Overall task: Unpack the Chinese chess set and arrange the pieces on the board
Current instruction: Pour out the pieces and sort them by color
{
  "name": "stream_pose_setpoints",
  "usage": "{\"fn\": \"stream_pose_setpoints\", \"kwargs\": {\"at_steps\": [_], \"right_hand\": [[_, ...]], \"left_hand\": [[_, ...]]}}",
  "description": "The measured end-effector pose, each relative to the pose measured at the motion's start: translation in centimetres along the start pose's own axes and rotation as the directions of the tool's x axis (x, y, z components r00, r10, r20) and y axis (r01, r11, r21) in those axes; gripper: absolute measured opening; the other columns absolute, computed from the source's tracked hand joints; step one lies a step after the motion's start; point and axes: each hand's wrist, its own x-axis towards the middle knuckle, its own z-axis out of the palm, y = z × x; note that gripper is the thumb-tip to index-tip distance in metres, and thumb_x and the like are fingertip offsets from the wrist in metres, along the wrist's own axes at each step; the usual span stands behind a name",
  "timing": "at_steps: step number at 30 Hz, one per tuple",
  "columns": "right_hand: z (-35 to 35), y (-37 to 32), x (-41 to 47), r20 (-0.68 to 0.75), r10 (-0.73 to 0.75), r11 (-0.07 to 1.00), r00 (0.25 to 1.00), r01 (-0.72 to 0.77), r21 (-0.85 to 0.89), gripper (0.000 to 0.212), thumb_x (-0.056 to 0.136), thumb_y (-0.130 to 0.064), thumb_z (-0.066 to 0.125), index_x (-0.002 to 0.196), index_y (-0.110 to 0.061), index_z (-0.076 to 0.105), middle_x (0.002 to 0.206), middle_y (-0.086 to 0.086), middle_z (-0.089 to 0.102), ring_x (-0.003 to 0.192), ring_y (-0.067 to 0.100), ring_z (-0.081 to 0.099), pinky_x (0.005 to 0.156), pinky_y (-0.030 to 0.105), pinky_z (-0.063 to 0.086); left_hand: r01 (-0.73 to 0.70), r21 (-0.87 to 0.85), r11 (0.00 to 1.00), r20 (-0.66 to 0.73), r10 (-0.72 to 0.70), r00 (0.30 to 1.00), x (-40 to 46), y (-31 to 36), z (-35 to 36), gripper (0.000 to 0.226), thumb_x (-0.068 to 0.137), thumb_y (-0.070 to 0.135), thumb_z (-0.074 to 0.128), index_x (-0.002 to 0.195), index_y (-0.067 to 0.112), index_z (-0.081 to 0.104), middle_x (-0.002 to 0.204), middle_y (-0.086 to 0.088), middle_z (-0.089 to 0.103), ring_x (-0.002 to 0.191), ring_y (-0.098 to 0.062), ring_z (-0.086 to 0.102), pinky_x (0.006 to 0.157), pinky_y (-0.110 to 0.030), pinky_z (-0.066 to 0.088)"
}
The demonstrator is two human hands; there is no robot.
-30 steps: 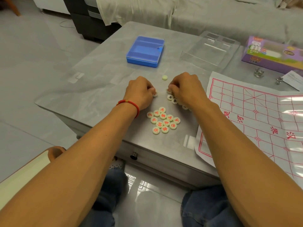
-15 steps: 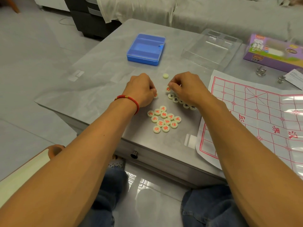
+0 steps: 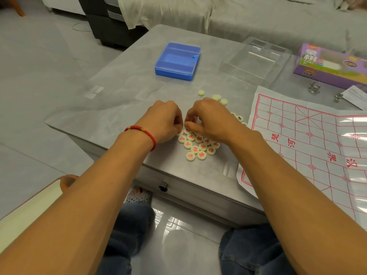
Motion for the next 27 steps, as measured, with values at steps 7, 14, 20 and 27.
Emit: {"fn": "stream_pose_setpoints", "kwargs": {"at_steps": [7,14,20,27], "right_hand": [[-0.6,5.0,0.6,-0.245,0.363,0.927,0.899,-0.376,-0.004,0.033,0.100,-0.030,0.054,0.132,-0.023,0.060,0.126,0.008,0.060,0.117,0.029,0.053,0.099,0.045,0.042],[0.5,5.1,1.8,-0.248,0.391,0.913,0.886,-0.408,-0.019,0.027,0.097,-0.030,0.061,0.120,-0.019,0.070,0.115,0.010,0.063,0.111,0.031,0.052,0.092,0.044,0.043],[0.6,4.2,2.7,-0.226,0.442,0.891,0.868,-0.454,-0.003,0.016,0.093,-0.022,0.067,0.101,-0.010,0.075,0.100,0.013,0.069,0.090,0.031,0.062,0.085,0.045,0.054],[0.2,4.4,2.6,-0.180,0.437,0.885,0.881,-0.457,-0.086,0.018,0.094,-0.014,0.064,0.111,-0.012,0.069,0.107,0.015,0.064,0.093,0.033,0.060,0.084,0.043,0.054]], "left_hand": [[-0.003,-0.040,0.999,-0.053,0.001,0.999,0.1,-0.1,-0.2,0.020,0.095,0.019,0.062,0.112,0.017,0.072,0.108,-0.006,0.068,0.095,-0.021,0.063,0.083,-0.031,0.054],[0.000,-0.049,0.999,-0.086,-0.004,0.996,0.8,0.2,0.1,0.020,0.096,0.021,0.058,0.112,0.021,0.071,0.111,-0.007,0.066,0.094,-0.023,0.063,0.086,-0.034,0.056],[0.008,-0.081,0.997,-0.106,-0.017,0.994,1.0,0.2,0.0,0.022,0.096,0.021,0.059,0.115,0.019,0.070,0.112,-0.006,0.067,0.097,-0.021,0.062,0.087,-0.033,0.055],[0.013,-0.097,0.995,-0.118,-0.025,0.993,0.9,-0.1,-0.1,0.021,0.095,0.022,0.060,0.114,0.021,0.070,0.112,-0.006,0.066,0.096,-0.021,0.062,0.088,-0.035,0.056]]}}
